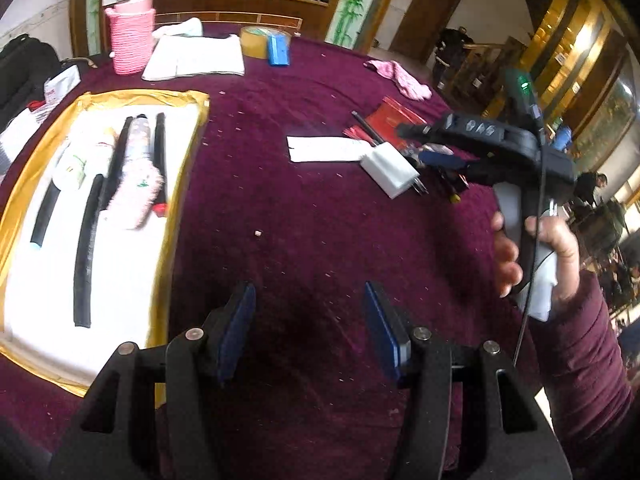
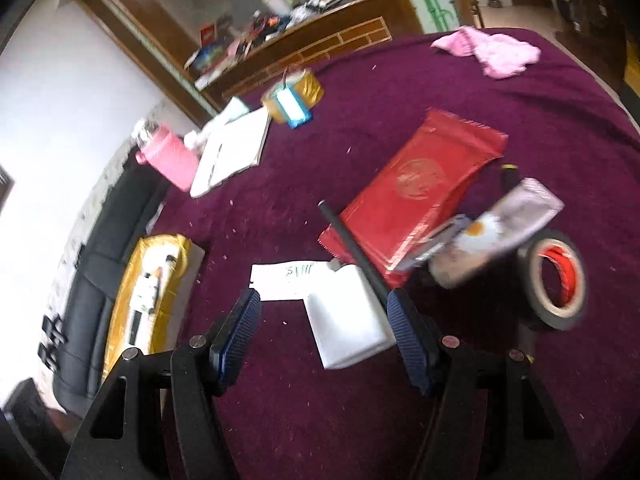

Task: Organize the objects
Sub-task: 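Grasp the white charger box with left tool while right tool grasps a black pen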

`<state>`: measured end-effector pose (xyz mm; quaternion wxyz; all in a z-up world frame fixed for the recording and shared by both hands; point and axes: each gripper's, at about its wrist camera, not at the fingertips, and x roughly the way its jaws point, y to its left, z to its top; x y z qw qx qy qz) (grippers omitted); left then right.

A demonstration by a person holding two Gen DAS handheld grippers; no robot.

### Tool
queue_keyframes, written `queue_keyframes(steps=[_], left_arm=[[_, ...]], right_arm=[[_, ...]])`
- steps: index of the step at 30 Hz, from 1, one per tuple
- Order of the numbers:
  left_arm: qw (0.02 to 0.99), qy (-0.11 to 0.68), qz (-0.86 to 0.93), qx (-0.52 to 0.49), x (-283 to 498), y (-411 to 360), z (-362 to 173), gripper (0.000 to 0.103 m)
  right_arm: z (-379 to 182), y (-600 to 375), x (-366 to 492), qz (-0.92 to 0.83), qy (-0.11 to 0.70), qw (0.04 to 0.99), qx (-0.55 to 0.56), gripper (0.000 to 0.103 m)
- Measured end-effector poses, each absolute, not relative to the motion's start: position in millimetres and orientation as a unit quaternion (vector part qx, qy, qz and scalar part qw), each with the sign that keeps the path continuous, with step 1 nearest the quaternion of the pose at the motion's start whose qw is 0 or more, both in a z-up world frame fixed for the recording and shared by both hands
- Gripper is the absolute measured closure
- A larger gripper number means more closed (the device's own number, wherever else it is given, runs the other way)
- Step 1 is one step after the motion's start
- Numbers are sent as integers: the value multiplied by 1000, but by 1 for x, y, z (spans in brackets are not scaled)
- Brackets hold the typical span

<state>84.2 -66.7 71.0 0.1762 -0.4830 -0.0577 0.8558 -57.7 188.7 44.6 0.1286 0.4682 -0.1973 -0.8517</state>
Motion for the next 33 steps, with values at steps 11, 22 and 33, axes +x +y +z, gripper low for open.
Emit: queue_keyframes(steps=[11, 22, 33], left_arm=[[158, -92, 848, -498, 64, -84, 54, 49], [169, 13, 861, -479, 18, -30, 52, 49], [186, 126, 866, -446, -29, 45, 37, 42]], right_arm=[[28, 127, -41, -754, -222, 338, 518, 40], [51, 190, -29, -855, -148, 148, 475, 41], [40, 194, -45, -855, -116, 127, 489, 41]])
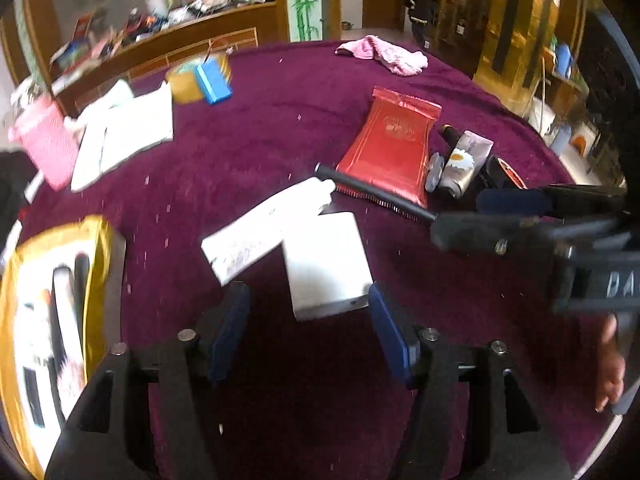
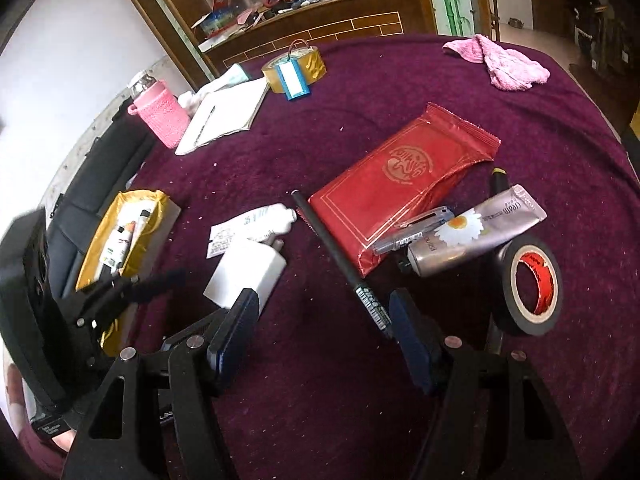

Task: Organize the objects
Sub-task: 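Grasp the white charger box with left tool while right tool grasps a black pen, then carry the charger and pen into the tray, opening both tools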

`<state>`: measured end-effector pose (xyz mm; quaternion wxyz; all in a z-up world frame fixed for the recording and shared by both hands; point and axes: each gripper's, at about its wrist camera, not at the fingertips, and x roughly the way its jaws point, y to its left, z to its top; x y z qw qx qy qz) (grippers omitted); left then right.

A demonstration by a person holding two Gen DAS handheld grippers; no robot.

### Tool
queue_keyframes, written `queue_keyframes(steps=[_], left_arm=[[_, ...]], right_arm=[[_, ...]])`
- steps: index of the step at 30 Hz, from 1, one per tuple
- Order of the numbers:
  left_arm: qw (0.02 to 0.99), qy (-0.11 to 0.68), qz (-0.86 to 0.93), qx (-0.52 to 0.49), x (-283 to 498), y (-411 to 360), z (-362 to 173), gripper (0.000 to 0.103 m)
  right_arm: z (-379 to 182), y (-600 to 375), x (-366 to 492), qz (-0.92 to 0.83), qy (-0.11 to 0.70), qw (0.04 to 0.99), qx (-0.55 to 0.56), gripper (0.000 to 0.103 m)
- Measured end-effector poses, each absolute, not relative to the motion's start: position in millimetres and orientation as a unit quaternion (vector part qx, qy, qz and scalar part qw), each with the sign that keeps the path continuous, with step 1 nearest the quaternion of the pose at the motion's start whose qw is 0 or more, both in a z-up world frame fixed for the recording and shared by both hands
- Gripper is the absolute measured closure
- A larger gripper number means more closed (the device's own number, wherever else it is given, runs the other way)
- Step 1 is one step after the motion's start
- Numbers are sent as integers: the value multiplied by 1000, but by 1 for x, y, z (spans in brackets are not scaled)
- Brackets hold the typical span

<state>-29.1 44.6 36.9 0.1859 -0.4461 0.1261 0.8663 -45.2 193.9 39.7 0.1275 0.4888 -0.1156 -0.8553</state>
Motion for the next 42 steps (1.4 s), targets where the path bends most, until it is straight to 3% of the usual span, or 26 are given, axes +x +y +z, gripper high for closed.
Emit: queue_keyframes(steps=[13, 19, 21, 23, 28, 30, 33, 42], left_arm=[[198, 55, 861, -465, -53, 43, 34, 38], [173, 83, 853, -486, -65, 66, 14, 38], [174, 79, 859, -475, -61, 63, 13, 42], [175, 70, 861, -472, -57, 55, 14, 55], [180, 51, 856, -481, -39, 30, 18, 59], [182, 48, 855, -483, -26, 21, 18, 59], [186, 39, 853, -487, -10, 12, 19, 59], [184, 53, 855, -483, 0, 13, 18, 58]], right_arm=[[37, 211, -44, -860, -133, 119, 479, 41], [33, 215, -46, -857, -139, 118, 482, 41], [32, 214, -46, -856, -140, 118, 483, 41], [31, 211, -49, -856, -134, 117, 485, 41], [20, 193, -60, -857, -76, 80, 503, 43], [16, 187, -64, -857, -58, 64, 508, 65], [14, 182, -66, -860, -39, 49, 506, 83], [16, 173, -18, -830, -29, 110, 546, 93]])
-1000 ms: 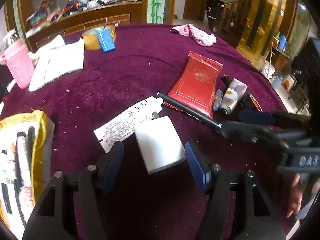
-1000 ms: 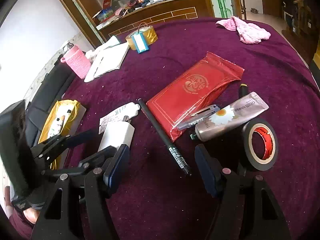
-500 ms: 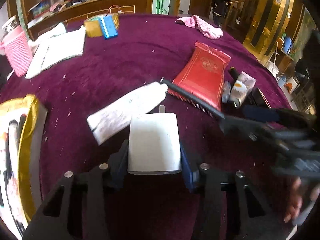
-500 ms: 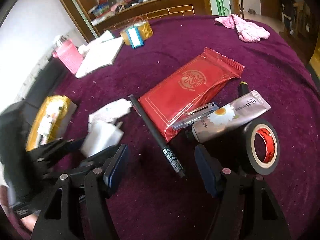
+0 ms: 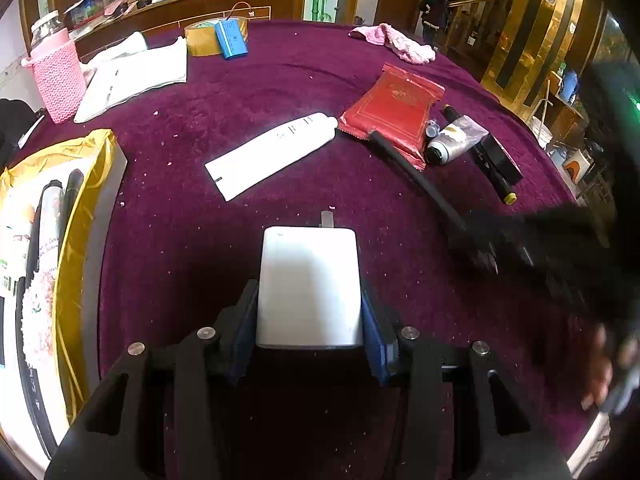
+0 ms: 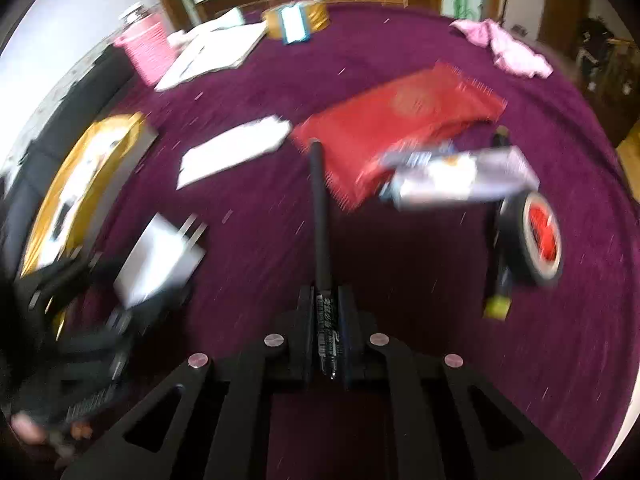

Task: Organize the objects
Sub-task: 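Carry the charger and pen into the tray, opening both tools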

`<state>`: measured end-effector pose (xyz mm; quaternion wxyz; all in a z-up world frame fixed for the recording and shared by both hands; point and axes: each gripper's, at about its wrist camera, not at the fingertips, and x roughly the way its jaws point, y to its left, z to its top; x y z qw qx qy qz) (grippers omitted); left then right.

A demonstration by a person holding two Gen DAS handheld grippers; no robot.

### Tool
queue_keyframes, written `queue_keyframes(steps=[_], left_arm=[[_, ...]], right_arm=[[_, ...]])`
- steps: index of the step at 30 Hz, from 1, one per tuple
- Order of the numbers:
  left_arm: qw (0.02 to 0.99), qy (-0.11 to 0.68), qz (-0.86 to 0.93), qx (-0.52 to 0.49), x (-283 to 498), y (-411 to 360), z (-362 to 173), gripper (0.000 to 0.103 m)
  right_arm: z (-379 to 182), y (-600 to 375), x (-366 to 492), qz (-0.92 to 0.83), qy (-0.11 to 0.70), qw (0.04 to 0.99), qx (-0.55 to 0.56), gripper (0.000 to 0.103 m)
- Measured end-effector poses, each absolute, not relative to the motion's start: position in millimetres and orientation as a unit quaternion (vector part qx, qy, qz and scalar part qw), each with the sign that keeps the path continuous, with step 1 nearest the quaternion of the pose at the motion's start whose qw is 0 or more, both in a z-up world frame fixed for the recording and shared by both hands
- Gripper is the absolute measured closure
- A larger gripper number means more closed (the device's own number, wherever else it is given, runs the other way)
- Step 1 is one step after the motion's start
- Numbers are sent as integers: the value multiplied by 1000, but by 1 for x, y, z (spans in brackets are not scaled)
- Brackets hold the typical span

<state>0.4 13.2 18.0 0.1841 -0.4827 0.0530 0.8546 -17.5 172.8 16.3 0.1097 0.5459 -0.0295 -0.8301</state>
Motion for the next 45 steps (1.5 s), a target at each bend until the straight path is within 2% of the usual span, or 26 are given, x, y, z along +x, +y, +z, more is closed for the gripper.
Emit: queue_keyframes(steps=[4, 8, 12, 14, 15, 16, 17, 19, 24, 29, 36, 45], left_arm=[[175, 63, 860, -476, -2, 19, 17, 55], [164, 83, 870, -457, 0, 26, 14, 51], [166, 76, 876, -447, 1, 24, 13, 52], [166, 72, 878, -442, 3, 20, 13, 59], [172, 63, 877, -445, 3, 18, 14, 59], [177, 49, 874, -449, 3, 14, 14, 59], [182, 33, 872, -453, 3, 10, 16, 59], [188, 14, 869, -457, 6, 3, 18, 59], [194, -4, 871, -452, 24, -11, 27, 59], [196, -35, 876, -440, 44, -31, 42, 59], [184, -67, 887, -418, 72, -69, 69, 59], [92, -87, 906, -404, 80, -155, 82, 59]], right_arm=[[17, 168, -8, -827, -20, 114, 550, 91], [17, 168, -26, -837, -34, 91, 539, 69], [14, 149, -36, -852, 14, 72, 519, 68], [13, 140, -35, -857, 35, 63, 511, 73], [13, 138, -35, -858, 34, 69, 509, 83], [14, 135, -34, -858, 37, 73, 508, 87], [14, 134, -33, -857, 35, 75, 509, 96], [15, 136, -33, -855, 19, 78, 512, 96], [15, 162, -27, -839, -104, 123, 520, 96], [20, 175, -10, -821, -186, 159, 515, 96], [44, 162, 9, -807, -243, 214, 494, 96], [82, 89, 13, -796, -233, 285, 480, 96]])
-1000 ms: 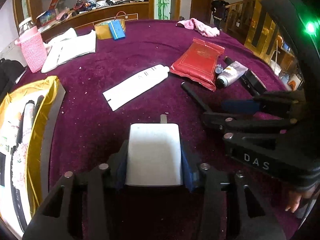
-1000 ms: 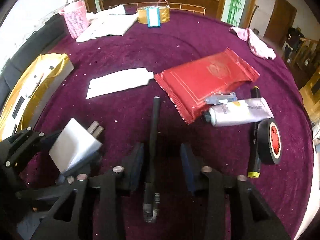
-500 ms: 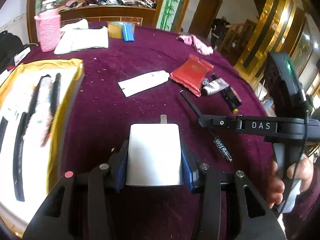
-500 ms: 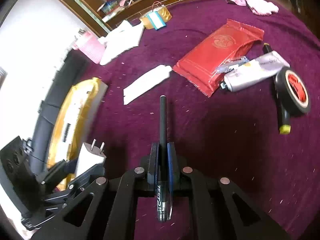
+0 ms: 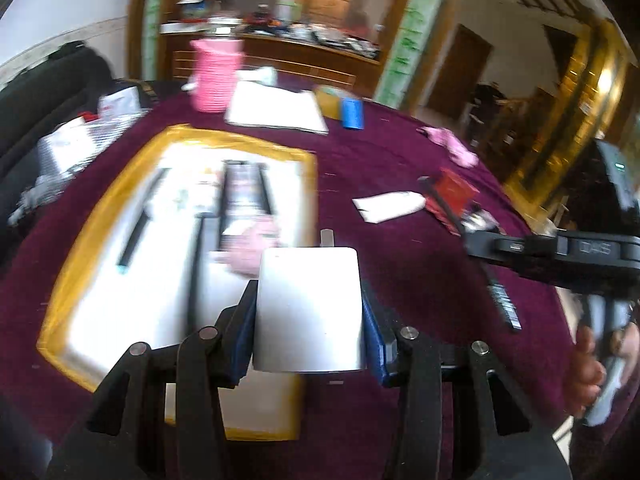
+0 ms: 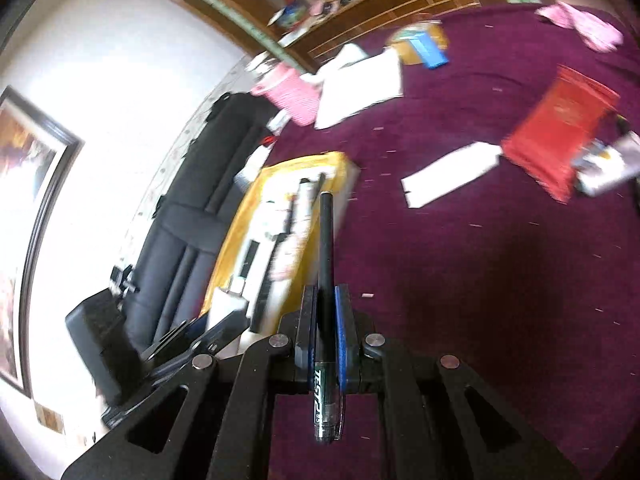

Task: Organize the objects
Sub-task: 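Carry the charger and pen into the tray, opening both tools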

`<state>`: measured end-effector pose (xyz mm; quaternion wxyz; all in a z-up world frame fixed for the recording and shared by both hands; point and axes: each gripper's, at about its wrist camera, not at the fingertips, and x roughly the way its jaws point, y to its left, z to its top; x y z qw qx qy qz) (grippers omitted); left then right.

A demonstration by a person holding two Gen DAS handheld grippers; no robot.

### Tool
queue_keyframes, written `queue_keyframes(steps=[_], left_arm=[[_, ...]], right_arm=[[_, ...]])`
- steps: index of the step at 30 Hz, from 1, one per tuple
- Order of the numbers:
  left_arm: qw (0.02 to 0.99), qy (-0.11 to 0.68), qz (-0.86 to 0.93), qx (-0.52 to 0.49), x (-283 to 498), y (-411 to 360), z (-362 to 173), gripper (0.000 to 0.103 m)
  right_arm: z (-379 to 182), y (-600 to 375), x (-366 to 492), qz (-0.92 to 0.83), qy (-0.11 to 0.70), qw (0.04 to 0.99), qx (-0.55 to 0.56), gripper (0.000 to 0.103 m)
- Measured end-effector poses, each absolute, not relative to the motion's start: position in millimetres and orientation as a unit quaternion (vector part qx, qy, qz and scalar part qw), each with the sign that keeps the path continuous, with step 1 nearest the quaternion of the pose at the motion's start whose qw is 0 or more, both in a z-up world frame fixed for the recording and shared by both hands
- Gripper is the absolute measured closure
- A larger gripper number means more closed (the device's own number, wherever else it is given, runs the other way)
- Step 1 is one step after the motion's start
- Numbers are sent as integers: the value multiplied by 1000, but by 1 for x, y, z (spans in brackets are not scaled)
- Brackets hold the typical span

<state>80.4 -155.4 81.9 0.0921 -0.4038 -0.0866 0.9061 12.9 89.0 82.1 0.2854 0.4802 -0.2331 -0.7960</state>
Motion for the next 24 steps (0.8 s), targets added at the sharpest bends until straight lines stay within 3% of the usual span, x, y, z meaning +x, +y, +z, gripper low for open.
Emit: queue_keyframes(steps=[11, 24], left_arm=[[7, -79, 898, -433, 63, -235, 49, 58], [16, -83, 879, -469, 50, -245, 18, 58]], right_arm=[[69, -14, 3, -764, -191, 322, 525, 95], [21, -86, -10, -746, -126, 302, 580, 95]])
